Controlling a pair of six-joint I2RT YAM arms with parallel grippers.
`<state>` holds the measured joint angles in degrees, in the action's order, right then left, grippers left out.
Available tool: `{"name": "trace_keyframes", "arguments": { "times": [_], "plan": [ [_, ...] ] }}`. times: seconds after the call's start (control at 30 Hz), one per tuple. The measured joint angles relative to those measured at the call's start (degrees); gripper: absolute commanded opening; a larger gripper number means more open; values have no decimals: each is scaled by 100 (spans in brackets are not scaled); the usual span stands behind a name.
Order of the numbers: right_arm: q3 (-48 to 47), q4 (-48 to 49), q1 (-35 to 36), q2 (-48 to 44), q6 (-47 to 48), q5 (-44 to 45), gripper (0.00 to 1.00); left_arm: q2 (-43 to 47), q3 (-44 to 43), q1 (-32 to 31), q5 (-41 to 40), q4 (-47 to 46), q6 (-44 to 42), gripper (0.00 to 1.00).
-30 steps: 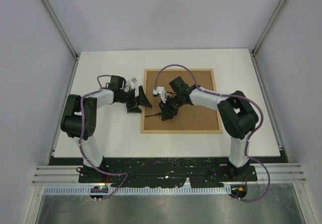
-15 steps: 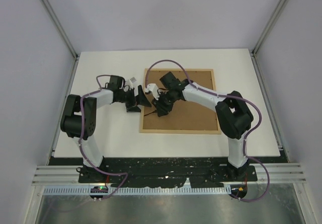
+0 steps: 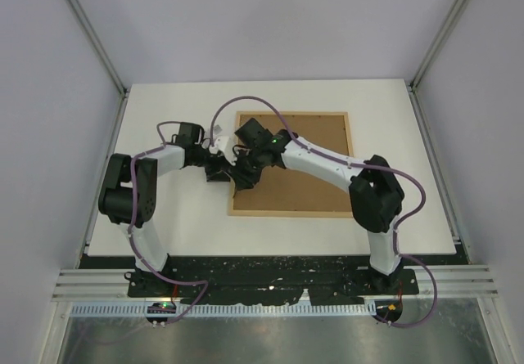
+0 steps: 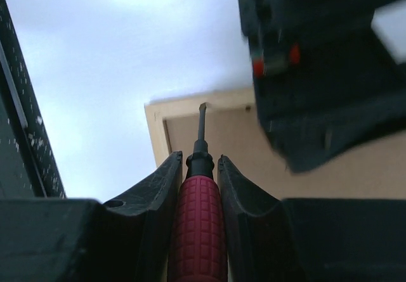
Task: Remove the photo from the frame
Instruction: Release the photo frame item from the photo frame, then adjust the photo frame item on the photo frame.
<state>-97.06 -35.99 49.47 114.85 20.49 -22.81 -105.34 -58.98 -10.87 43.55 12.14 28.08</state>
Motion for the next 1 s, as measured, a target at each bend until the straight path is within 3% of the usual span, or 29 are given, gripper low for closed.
{"name": "trace_keyframes", "arguments": {
  "times": [0.17, 0.4, 0.67, 1.0],
  "plan": [
    [1342, -155, -450, -1126, 203, -146, 8, 92, -4, 79, -146, 216, -181, 93],
    [2743, -157, -1967, -3195, 494, -846, 8, 249, -361, 92, -966, 1303, -837, 88],
    [3731, 348, -2387, -3296, 210, -597, 8, 372, -787, -470, -2026, 2365, -1508, 81],
    [3770, 697, -2437, -3329, 24, -487, 8, 186, -796, -763, -2232, 2564, -1464, 75]
  ]
}}
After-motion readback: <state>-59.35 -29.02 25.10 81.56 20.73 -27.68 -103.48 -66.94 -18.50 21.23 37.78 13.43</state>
